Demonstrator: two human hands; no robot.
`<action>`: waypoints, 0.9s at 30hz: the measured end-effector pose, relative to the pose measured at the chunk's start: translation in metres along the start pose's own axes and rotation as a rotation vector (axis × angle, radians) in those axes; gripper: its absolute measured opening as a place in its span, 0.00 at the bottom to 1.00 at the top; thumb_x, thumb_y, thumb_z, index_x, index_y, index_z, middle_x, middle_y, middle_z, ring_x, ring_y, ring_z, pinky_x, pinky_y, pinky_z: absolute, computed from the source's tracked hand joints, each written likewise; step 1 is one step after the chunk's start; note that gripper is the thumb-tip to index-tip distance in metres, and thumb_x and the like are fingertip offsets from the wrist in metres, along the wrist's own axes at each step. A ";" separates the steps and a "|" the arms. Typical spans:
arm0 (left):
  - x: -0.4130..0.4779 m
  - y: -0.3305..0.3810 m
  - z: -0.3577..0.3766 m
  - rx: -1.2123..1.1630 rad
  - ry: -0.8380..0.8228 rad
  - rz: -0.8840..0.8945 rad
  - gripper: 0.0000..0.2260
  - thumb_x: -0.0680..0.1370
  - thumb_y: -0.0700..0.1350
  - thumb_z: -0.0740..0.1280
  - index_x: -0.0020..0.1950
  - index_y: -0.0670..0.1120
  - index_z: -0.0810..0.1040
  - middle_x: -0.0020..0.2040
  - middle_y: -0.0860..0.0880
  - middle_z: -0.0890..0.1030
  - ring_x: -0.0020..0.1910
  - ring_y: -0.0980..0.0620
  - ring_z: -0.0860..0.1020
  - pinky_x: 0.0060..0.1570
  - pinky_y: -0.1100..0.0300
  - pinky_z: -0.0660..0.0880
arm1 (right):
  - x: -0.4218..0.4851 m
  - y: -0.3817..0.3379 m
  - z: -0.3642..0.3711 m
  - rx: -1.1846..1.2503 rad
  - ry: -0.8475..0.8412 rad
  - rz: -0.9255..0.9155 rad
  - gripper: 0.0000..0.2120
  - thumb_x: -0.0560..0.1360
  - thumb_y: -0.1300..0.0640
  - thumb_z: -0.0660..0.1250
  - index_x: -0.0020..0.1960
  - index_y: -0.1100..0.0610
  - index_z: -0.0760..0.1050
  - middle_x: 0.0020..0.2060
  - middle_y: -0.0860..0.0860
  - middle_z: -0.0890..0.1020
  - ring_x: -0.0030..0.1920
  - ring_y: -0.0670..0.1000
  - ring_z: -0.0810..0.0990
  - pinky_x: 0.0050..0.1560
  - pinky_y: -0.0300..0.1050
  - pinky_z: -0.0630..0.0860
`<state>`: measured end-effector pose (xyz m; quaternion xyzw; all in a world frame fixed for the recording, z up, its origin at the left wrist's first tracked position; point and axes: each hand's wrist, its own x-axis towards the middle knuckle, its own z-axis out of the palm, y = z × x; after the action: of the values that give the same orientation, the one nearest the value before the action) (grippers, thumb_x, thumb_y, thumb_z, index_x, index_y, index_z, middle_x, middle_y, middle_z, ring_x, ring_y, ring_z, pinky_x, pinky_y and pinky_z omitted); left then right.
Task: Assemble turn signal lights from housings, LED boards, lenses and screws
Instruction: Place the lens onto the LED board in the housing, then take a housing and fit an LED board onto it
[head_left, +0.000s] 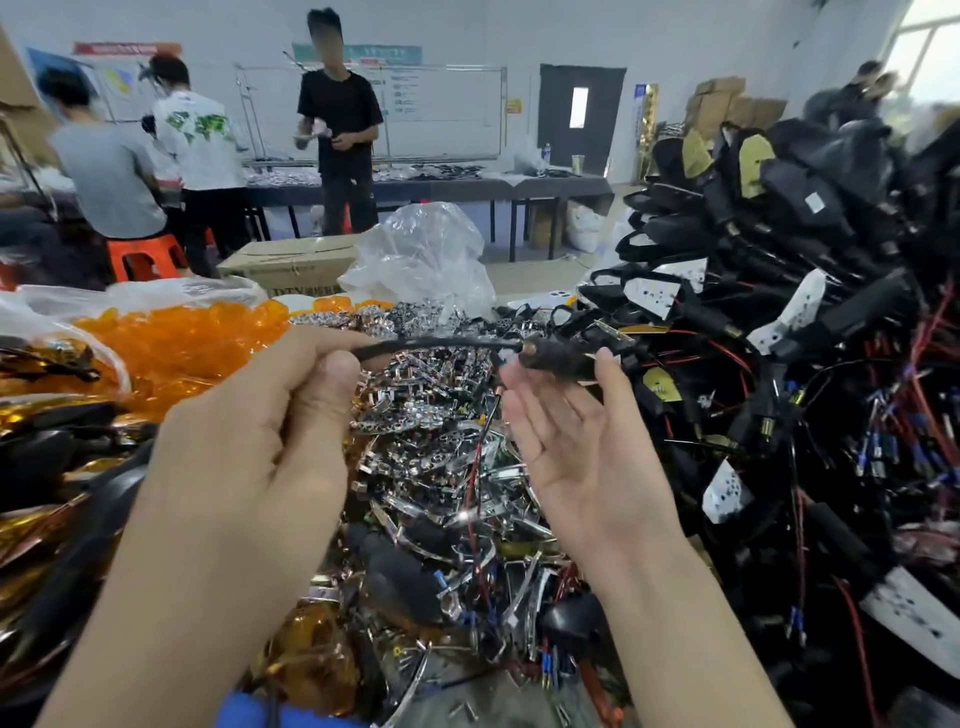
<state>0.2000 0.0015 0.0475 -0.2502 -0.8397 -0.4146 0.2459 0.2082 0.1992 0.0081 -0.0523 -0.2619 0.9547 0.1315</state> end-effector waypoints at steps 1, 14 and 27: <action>0.000 -0.004 -0.003 0.008 -0.010 0.009 0.15 0.83 0.58 0.55 0.51 0.56 0.79 0.32 0.60 0.76 0.29 0.63 0.74 0.26 0.73 0.66 | -0.001 -0.002 0.000 0.050 -0.001 0.010 0.22 0.81 0.50 0.67 0.65 0.66 0.77 0.59 0.62 0.85 0.58 0.57 0.86 0.52 0.46 0.84; -0.007 -0.052 -0.016 0.254 -0.225 -0.502 0.08 0.81 0.50 0.64 0.43 0.61 0.76 0.33 0.59 0.81 0.32 0.54 0.78 0.30 0.60 0.68 | 0.004 0.009 -0.004 -0.233 -0.010 -0.049 0.18 0.86 0.57 0.58 0.73 0.62 0.68 0.57 0.57 0.86 0.54 0.61 0.87 0.47 0.51 0.86; -0.002 -0.033 -0.007 0.222 -0.220 -0.414 0.11 0.81 0.57 0.60 0.62 0.60 0.74 0.56 0.61 0.77 0.52 0.61 0.75 0.52 0.63 0.72 | 0.001 0.038 0.001 -0.219 -0.060 0.090 0.16 0.85 0.56 0.61 0.70 0.62 0.71 0.63 0.61 0.82 0.55 0.63 0.86 0.48 0.52 0.85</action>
<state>0.1823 -0.0219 0.0309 -0.0881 -0.9350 -0.3317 0.0890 0.1983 0.1680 -0.0104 -0.0493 -0.3659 0.9264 0.0741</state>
